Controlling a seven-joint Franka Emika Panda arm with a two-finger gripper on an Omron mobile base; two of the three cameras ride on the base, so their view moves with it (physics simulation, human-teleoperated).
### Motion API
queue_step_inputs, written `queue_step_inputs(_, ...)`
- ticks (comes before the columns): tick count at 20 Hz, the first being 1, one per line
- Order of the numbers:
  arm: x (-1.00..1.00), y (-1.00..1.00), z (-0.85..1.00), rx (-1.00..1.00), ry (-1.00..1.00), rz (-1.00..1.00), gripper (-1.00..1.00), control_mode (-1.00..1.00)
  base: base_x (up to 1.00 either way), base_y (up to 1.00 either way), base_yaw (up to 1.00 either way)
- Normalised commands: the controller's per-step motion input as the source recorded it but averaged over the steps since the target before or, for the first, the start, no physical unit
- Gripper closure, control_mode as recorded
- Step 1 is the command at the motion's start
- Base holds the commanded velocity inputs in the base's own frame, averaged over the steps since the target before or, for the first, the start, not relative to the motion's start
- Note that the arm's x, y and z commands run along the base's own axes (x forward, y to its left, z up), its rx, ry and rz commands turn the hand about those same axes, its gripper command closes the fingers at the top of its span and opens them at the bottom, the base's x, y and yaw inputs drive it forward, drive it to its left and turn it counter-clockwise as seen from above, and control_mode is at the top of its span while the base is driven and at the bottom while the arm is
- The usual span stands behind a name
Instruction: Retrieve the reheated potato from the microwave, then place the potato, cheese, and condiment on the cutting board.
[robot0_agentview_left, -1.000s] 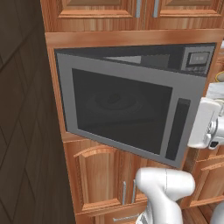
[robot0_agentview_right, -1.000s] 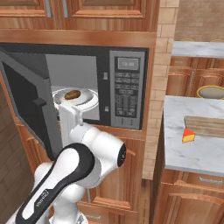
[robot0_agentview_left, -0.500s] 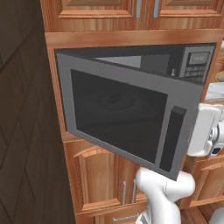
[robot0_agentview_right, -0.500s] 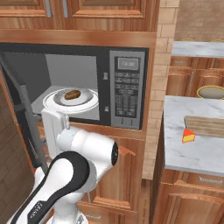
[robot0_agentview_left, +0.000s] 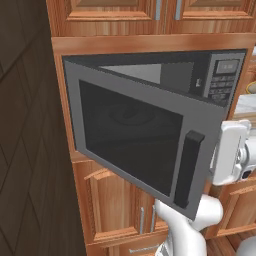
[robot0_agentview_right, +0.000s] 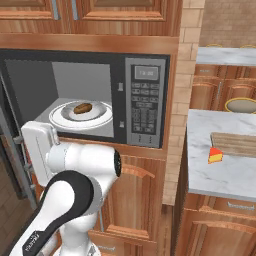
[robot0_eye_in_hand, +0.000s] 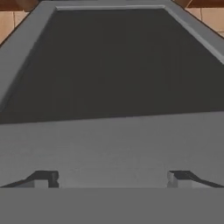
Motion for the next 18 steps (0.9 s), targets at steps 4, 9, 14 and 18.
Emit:
queue_step_inputs(4, -0.54, 0.58, -0.05, 0.00, -0.03, 0.06, -1.00, -1.00, 0.00, 0.00, 0.00)
queue_step_inputs(9, -0.46, 0.69, -0.11, 0.00, -0.11, 0.00, -1.00, -1.00, 0.00, 0.00, 0.00)
queue_step_inputs(14, -0.36, 0.71, -0.18, 0.00, -0.17, 0.00, -1.00, -1.00, 0.00, 0.00, 0.00)
queue_step_inputs(18, -0.23, 0.76, -0.21, 0.00, -0.14, -0.06, -1.00, -1.00, 0.00, 0.00, 0.00)
